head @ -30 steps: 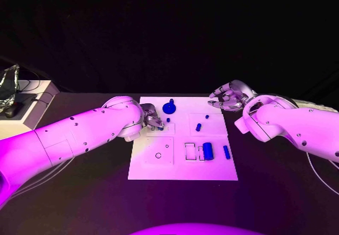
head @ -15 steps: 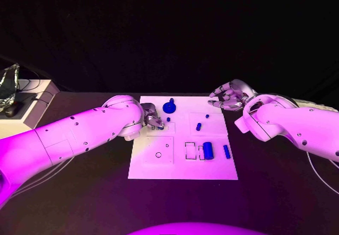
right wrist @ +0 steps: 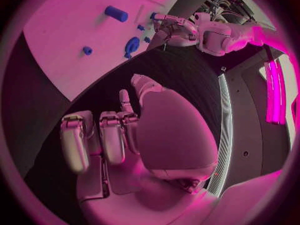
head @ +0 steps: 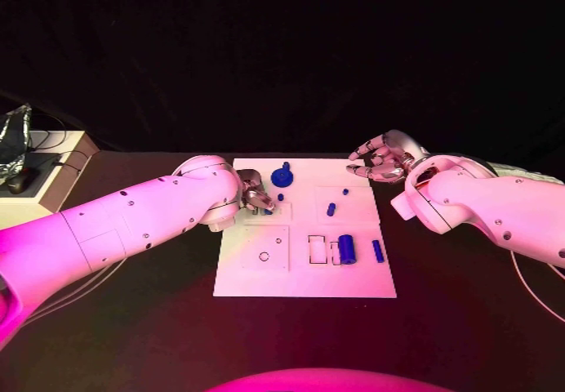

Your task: Assemble the parts on the task board

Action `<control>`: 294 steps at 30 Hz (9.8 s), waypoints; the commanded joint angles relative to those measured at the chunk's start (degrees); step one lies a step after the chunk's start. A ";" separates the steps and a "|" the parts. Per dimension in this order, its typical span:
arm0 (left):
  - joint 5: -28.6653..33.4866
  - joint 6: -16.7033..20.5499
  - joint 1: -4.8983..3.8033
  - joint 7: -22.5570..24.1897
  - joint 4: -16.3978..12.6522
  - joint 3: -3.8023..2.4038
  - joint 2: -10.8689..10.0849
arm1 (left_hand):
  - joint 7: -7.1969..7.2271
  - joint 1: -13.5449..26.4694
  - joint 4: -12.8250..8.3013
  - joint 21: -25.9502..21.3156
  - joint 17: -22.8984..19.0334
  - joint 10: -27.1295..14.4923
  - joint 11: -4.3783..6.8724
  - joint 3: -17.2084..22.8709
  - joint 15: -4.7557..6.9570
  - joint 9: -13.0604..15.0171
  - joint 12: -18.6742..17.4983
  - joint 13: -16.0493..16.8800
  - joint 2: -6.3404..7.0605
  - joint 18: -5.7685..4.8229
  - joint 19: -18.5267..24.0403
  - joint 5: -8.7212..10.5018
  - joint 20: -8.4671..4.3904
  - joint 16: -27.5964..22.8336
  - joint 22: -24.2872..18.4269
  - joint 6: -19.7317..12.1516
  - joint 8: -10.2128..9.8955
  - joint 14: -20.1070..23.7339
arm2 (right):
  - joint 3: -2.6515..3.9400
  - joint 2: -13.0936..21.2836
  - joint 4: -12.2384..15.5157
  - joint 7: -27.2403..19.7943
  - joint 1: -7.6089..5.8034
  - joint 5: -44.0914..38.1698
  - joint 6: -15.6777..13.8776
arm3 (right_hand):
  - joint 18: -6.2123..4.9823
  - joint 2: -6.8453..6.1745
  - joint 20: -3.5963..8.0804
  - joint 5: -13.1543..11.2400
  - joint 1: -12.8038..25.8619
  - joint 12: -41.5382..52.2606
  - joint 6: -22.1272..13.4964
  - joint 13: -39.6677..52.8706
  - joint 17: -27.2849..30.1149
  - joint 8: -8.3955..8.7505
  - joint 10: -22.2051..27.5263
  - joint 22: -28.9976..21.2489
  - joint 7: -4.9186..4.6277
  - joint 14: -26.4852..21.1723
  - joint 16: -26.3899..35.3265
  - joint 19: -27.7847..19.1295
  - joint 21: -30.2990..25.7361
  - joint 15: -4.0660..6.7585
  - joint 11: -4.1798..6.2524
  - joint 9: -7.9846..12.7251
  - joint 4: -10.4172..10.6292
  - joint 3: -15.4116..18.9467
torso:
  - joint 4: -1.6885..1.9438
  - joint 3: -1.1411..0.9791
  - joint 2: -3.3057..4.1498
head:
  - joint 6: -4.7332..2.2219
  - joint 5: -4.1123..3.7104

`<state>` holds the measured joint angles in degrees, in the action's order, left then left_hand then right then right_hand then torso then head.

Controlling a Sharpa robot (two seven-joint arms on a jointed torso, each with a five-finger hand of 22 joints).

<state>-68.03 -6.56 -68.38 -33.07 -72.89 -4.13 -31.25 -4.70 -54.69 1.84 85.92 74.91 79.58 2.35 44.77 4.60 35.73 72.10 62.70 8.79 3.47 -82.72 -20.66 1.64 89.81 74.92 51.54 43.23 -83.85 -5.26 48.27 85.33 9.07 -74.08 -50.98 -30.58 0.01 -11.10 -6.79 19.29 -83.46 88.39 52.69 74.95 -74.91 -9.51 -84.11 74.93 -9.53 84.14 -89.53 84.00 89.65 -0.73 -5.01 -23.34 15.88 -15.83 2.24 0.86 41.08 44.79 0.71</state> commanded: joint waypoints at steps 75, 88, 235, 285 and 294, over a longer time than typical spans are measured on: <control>-0.17 -2.99 0.19 -1.06 1.71 -0.23 0.42 | 3.13 -2.70 14.89 0.12 15.09 0.24 -0.14 -22.90 0.36 -5.08 -0.50 1.89 3.34 -1.06 -0.68 8.83 -0.12 0.19 3.79 4.80 -0.99 -6.15 | 0.01 0.34 -0.13 -0.77 0.54 -0.46 0.39 | -0.01 -0.64 0.56 1.01 0.71 -0.34 -0.91 13.14 -12.84 -0.57 -3.85 15.07 0.03 5.30 0.24 6.00 0.35 0.35 0.34 -0.12 0.07 -0.77 | 0.12 0.08 -0.05 | 0.27 -0.38; 1.66 -1.01 0.22 -0.20 -0.11 -1.99 -0.30 | 3.17 -2.20 14.99 0.01 15.09 0.28 -0.12 -28.54 0.38 -5.81 -0.69 2.11 1.22 -1.02 -0.63 17.62 -0.12 0.19 3.75 4.79 -0.60 -6.15 | 0.01 0.39 -0.17 -0.78 0.67 -0.46 0.35 | -0.01 -0.67 0.56 1.07 0.76 -0.30 -1.01 13.18 -12.92 -0.56 -3.89 15.07 0.01 5.32 0.21 6.00 0.35 0.34 0.33 -0.12 0.06 -0.85 | 0.10 0.06 -0.06 | 0.02 -0.46; 9.88 -8.64 -4.39 6.03 25.17 -7.96 6.69 | -1.62 -13.64 0.89 -3.49 9.95 -19.68 -4.15 8.58 -2.94 0.15 -17.51 -30.61 2.54 0.70 4.89 3.08 2.78 -1.82 -2.88 -5.07 -3.19 -4.03 | 0.93 0.60 -0.47 -1.55 -0.51 0.80 -0.92 | -0.01 -0.76 0.54 1.89 0.90 -0.60 -1.29 12.89 -12.69 -0.82 -3.58 15.07 -0.04 5.26 0.30 6.00 0.35 0.32 0.31 -0.21 -0.08 -1.75 | -0.49 0.45 2.70 | -3.02 0.54; 10.30 7.28 -0.26 3.69 -3.40 -3.31 -8.72 | 1.80 -6.77 -4.60 -0.08 15.09 -5.86 -0.90 7.13 -0.17 2.51 -10.03 -19.03 4.47 -0.97 -0.43 -13.25 0.50 0.19 4.61 3.40 -4.26 -6.15 | 0.77 0.81 -1.19 -1.40 -0.31 0.64 -0.85 | -0.01 -1.09 0.54 2.11 1.05 -0.54 -1.36 12.94 -12.68 -1.11 -3.65 15.07 -0.01 5.26 0.31 6.00 0.35 0.33 0.32 -0.31 -0.27 -2.33 | 0.81 -0.27 -0.12 | -1.05 1.10; 9.59 8.76 1.79 3.93 -4.06 -3.24 -8.62 | 1.82 -6.77 -4.61 -0.09 15.09 -5.79 -0.87 7.15 -0.15 2.52 -9.97 -18.92 4.48 -0.96 -0.42 -13.27 0.48 0.19 4.58 3.44 -4.27 -6.15 | 0.74 0.83 -1.07 -1.44 -0.22 0.41 -0.81 | -0.01 -1.09 0.54 2.11 1.05 -0.54 -1.36 12.94 -12.68 -1.11 -3.65 15.07 -0.01 5.26 0.31 6.00 0.35 0.33 0.32 -0.31 -0.27 -2.33 | 0.65 -0.22 0.08 | -0.82 1.12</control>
<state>-57.43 0.26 -66.76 -29.40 -76.75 -7.36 -40.02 -4.51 -61.09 5.42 85.50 74.90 73.34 1.41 44.11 4.09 32.38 61.91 43.70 13.70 3.02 -82.72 -33.54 2.26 89.81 74.94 52.75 38.73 -83.94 -4.52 49.07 84.15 7.93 -74.36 -49.82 -31.84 0.01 -11.93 -6.79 21.20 -82.63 88.17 51.73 74.93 -74.91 -10.40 -84.11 74.90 -9.68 84.14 -89.53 84.00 89.65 -0.73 -5.01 -23.56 15.56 -17.89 2.94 0.63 41.07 43.84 1.83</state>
